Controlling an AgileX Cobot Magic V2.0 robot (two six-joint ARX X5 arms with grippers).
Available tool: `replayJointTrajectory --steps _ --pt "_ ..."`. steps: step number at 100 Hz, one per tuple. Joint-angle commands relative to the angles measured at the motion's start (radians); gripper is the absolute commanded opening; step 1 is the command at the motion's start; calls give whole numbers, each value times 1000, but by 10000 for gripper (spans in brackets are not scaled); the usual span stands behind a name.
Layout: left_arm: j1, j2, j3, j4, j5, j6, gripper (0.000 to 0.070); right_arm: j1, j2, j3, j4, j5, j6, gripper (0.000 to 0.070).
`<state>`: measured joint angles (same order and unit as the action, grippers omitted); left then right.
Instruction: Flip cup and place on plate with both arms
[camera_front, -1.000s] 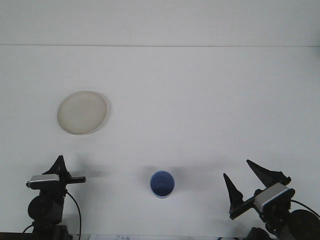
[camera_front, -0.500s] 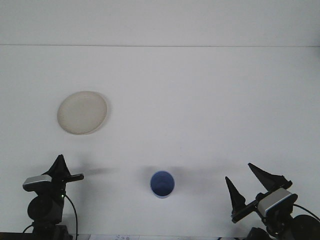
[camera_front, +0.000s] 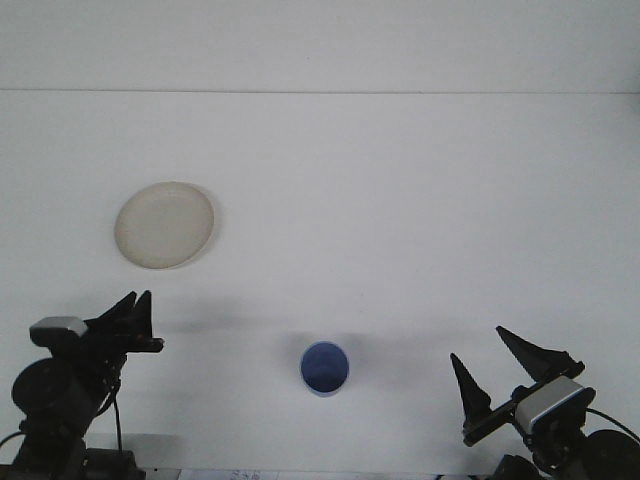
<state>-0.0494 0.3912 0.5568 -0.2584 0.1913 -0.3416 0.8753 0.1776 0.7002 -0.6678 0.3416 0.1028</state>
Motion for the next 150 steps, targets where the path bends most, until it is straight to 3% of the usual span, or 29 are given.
replayJointTrajectory --steps 1,11,19,42,52,69,79,91,116,132,143,150 --pt "-12 116 126 -54 106 93 495 10 0 3 9 0 9 543" --pt "-50 281 286 -190 257 168 521 10 0 3 9 0 8 542" --pt "-107 404 399 -290 327 200 521 10 0 3 9 0 5 542" --pt "-374 683 620 -489 336 280 521 10 0 3 2 0 5 543" --pt "-496 782 674 -509 312 286 521 10 0 2 -7 0 5 542" --pt "-667 926 716 -506 168 300 521 10 0 2 -32 0 5 542" --pt "-729 999 718 -502 140 311 521 10 0 2 -44 0 5 542" --pt "-775 1076 718 -497 126 328 521 10 0 2 -45 0 5 542" --pt "-830 1204 718 -462 -7 331 521 10 0 2 -44 0 5 542" --pt "-847 1257 718 -447 -12 331 518 10 0 2 -44 0 5 542" --pt "-853 1271 718 -447 -11 331 477 10 0 2 -44 1 5 541" --pt "-860 1272 718 -446 -12 337 343 10 0 1 -44 1 5 541"
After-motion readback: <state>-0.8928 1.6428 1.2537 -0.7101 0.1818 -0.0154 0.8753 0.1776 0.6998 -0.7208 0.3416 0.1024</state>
